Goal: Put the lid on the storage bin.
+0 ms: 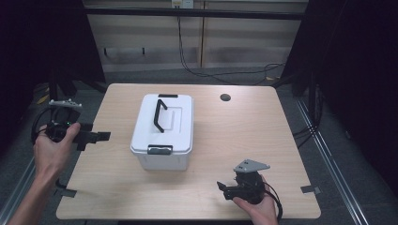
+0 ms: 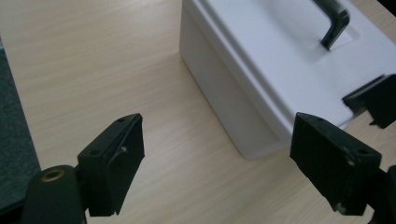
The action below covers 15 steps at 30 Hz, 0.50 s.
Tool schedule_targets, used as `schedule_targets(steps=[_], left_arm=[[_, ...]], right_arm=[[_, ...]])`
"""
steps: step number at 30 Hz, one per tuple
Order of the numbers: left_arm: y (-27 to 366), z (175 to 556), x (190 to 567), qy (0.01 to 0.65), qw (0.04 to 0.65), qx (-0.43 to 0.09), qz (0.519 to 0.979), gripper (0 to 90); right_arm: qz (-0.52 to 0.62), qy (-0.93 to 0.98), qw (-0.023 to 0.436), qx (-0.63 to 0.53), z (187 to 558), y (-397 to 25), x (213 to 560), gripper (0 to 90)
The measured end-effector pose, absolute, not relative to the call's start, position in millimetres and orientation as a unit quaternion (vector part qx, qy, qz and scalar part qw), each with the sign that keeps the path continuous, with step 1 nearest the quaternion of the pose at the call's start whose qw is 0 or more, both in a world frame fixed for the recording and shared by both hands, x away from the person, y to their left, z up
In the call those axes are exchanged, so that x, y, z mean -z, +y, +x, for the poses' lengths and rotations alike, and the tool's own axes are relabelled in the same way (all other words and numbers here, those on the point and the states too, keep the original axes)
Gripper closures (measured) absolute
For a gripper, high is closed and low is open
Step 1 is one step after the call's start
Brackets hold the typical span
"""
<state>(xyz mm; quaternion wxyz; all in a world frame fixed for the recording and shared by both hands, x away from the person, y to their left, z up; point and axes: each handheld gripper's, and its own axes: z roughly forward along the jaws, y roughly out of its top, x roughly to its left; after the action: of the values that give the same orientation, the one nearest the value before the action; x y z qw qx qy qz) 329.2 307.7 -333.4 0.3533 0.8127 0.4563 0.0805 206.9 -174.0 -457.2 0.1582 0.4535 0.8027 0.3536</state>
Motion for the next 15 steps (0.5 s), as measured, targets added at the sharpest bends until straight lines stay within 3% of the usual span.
schedule_targets(steps=[15], left_arm=[[331,296,404,0.463,0.407,-0.085,0.783,17.6]], right_arm=[[0.456,0.801,0.160,-0.355,207,-175,458,19.6]])
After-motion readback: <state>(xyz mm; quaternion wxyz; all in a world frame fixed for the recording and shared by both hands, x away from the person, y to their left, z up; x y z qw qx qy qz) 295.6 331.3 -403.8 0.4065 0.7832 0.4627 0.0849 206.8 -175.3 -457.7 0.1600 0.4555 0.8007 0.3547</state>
